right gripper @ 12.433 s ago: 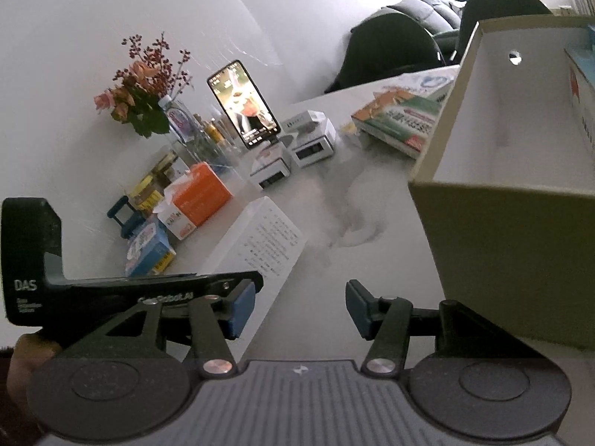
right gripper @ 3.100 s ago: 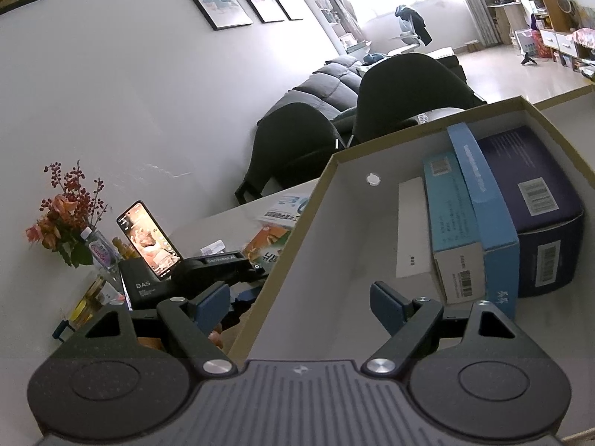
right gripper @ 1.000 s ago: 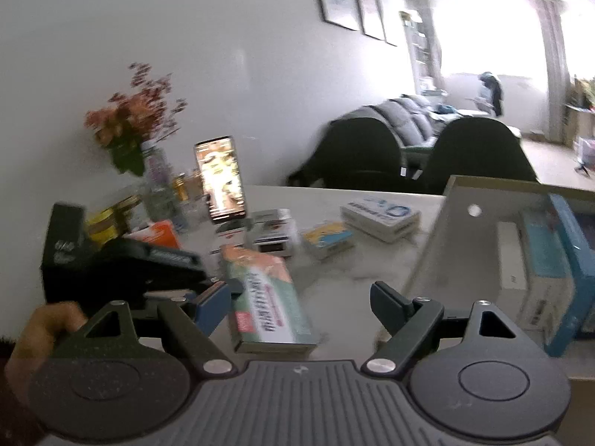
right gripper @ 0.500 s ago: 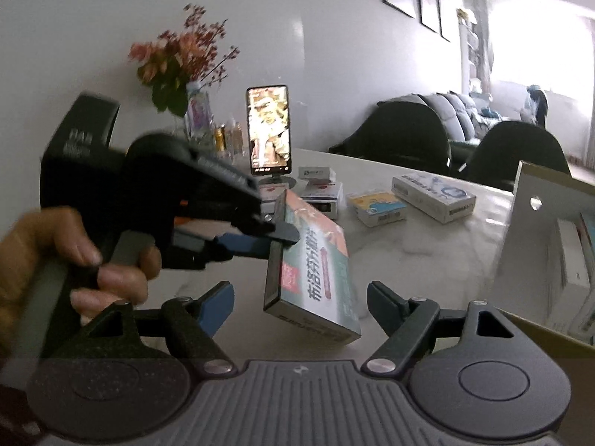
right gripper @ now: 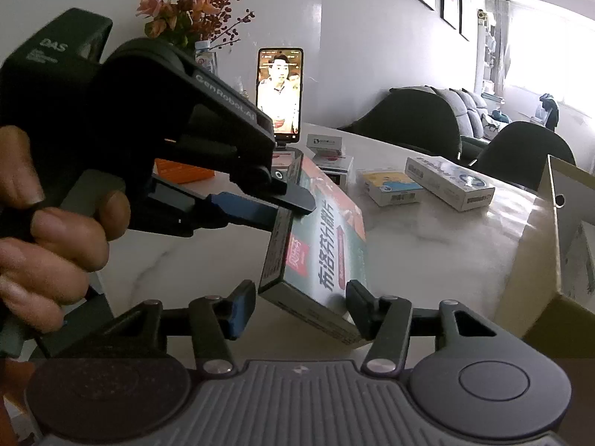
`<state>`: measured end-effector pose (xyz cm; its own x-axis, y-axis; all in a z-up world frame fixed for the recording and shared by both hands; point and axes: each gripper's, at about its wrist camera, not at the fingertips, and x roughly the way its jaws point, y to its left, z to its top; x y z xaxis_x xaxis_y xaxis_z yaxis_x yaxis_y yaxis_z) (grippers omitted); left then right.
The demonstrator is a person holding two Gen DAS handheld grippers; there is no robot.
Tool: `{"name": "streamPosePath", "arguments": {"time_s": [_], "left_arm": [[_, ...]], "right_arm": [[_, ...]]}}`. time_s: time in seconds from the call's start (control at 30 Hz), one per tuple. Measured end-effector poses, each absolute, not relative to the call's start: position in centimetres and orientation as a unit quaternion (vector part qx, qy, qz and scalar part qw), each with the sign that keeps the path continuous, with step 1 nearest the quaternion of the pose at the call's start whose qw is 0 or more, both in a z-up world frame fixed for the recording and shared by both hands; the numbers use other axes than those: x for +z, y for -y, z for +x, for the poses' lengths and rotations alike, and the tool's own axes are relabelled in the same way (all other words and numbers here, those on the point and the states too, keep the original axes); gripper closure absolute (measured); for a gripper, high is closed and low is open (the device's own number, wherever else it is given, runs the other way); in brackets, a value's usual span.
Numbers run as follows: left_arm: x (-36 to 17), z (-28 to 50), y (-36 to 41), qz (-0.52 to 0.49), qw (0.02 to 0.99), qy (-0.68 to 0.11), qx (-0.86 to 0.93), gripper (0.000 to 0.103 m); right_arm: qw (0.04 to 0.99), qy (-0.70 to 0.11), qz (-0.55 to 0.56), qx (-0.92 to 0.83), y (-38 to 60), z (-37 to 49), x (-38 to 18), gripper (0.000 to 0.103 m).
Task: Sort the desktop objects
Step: 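Close the right tool on the medicine box while the left tool holds it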
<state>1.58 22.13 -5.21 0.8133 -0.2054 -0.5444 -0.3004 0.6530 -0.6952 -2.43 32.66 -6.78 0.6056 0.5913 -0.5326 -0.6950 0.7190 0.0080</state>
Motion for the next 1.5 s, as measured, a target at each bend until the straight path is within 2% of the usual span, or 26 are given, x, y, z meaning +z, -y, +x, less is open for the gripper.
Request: {"name": "streamPosePath", "arguments": {"time_s": [0.37,0.5,0.73,1.0,1.23,1.33,1.5], "left_arm": [[-3.9,0.7,-21.5,-0.400,0.866,-0.300,0.014,0.083],[-3.6,0.7,-21.0,-0.396,0.867,-0.302,-0.001,0.087],[-4.2,0.9,-20.8,-0.401,0.861,-0.313,-0.006,0.086],[-4.7,0.6,-21.6,-0.405,0.858,-0.315,0.011,0.077],[-5.5,1.0,-21.8,-0.412,0.850,-0.327,0.013,0.059],[-6.0,1.1,-21.9,-0.414,0.847,-0.333,0.017,0.057],[-7.0,1.1,-22.4,-0.419,0.841,-0.341,0.026,0.056]], "right_arm": [[0.873,-0.293,-0.019,0.390,-31.3,-1.7,-5.7,0.056],[0.852,-0.330,0.038,0.404,-30.3,-1.1,-5.2,0.061],[0.854,-0.344,0.050,0.388,-29.4,-1.2,-4.8,0.060],[0.858,-0.342,0.049,0.380,-29.0,-1.3,-4.8,0.059],[0.864,-0.339,0.041,0.369,-29.2,-1.2,-5.2,0.059],[0.871,-0.332,0.034,0.360,-29.2,-1.3,-5.3,0.060],[0.884,-0.319,0.016,0.343,-29.4,-1.2,-5.1,0.068]]}}
